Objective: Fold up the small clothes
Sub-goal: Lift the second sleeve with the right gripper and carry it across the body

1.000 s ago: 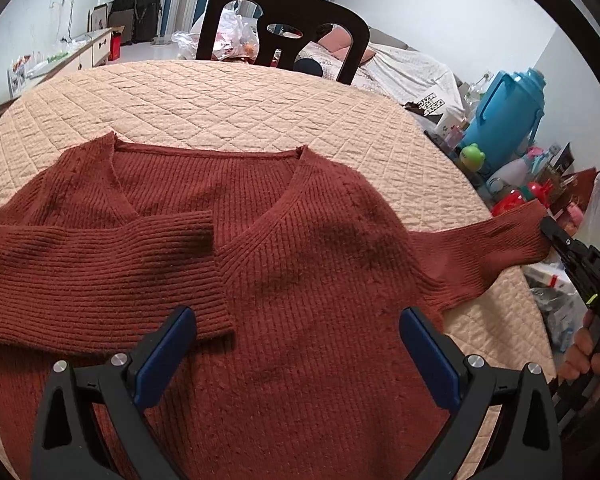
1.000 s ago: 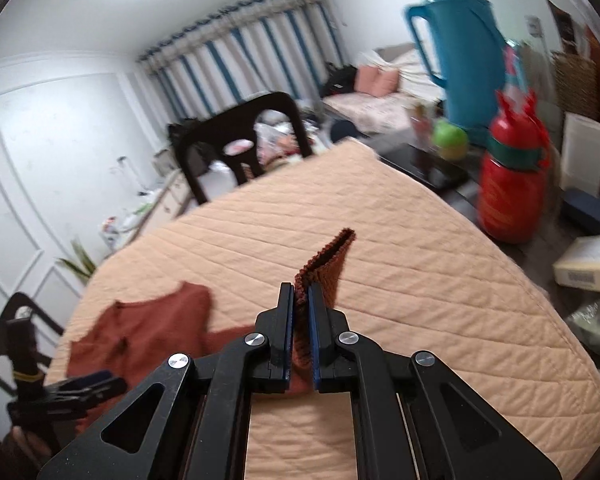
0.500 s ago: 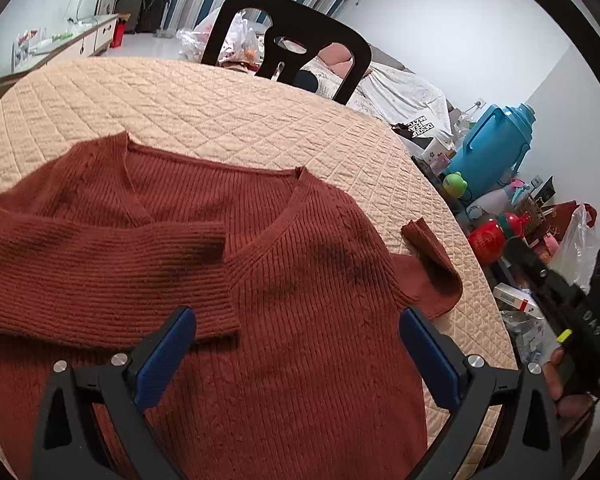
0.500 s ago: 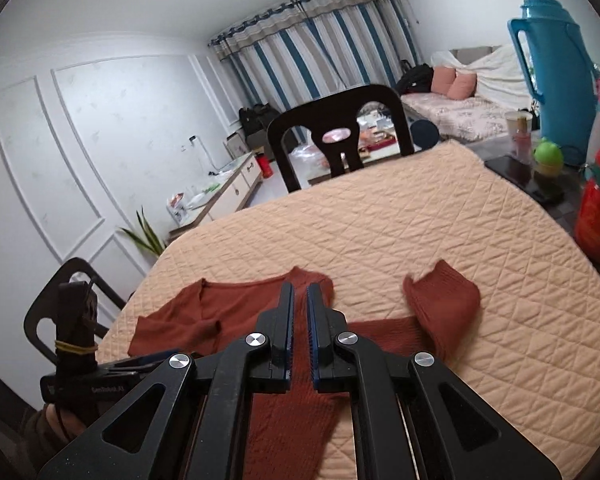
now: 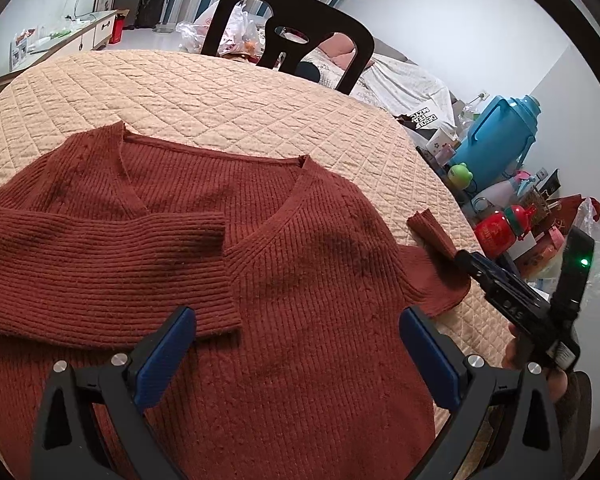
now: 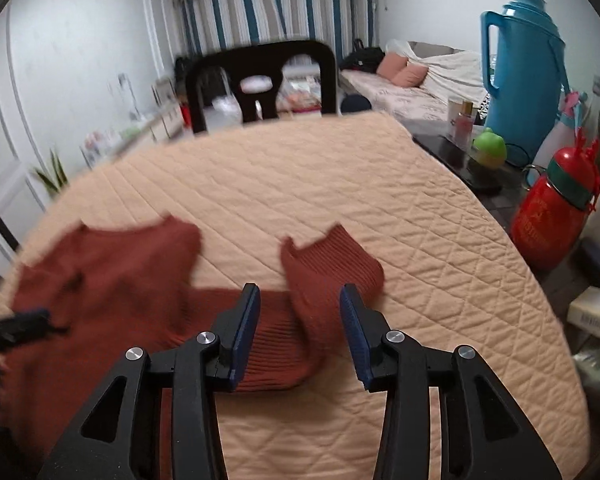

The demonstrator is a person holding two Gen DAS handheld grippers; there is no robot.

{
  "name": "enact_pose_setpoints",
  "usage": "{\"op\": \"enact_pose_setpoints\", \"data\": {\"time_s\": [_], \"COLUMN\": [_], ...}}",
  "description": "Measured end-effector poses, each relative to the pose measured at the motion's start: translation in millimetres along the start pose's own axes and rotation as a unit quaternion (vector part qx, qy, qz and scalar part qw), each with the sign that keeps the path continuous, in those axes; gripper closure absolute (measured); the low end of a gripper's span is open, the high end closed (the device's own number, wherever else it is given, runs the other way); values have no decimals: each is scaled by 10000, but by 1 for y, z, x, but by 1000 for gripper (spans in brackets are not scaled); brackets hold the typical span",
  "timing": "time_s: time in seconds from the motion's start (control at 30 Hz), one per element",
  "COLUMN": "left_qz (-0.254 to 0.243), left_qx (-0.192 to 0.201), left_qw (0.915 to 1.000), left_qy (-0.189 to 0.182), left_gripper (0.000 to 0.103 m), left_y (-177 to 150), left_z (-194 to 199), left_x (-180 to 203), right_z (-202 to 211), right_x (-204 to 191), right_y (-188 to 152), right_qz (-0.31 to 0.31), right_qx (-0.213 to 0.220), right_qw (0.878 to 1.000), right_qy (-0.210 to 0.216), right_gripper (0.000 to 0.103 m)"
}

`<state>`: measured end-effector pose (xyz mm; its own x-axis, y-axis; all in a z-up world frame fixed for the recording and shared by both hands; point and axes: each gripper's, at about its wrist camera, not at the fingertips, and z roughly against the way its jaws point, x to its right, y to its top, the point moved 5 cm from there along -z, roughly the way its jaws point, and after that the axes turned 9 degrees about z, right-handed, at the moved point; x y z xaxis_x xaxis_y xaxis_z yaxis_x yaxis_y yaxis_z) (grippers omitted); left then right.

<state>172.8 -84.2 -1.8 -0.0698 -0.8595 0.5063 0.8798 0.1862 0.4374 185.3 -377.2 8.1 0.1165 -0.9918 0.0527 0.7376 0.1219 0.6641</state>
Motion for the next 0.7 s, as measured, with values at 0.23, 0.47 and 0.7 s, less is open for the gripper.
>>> {"op": "enact_pose_setpoints", "data": {"time_s": [0.23,0.47,0.7], "left_qz": [17,37,176], "left_qx": [-50,-121,-223], "left_qw": [10000,9999,9992], "left_qy": [49,-46,-284], "left_gripper": [0,0,0], "left_y": [2,4,4], "left_z": [-4,-7,-8], "left_x": [-2,0,6], "right_z": [-16,-22,-8], "right_x": [-14,-20,-17], "right_y": [4,1,2], "right_qz": [596,758,393], "right_qx": [-116,-275,56], "right_qw": [9979,9954,9992], "right_qy": [-215,-520,-80], "right_gripper": [61,85,97]}}
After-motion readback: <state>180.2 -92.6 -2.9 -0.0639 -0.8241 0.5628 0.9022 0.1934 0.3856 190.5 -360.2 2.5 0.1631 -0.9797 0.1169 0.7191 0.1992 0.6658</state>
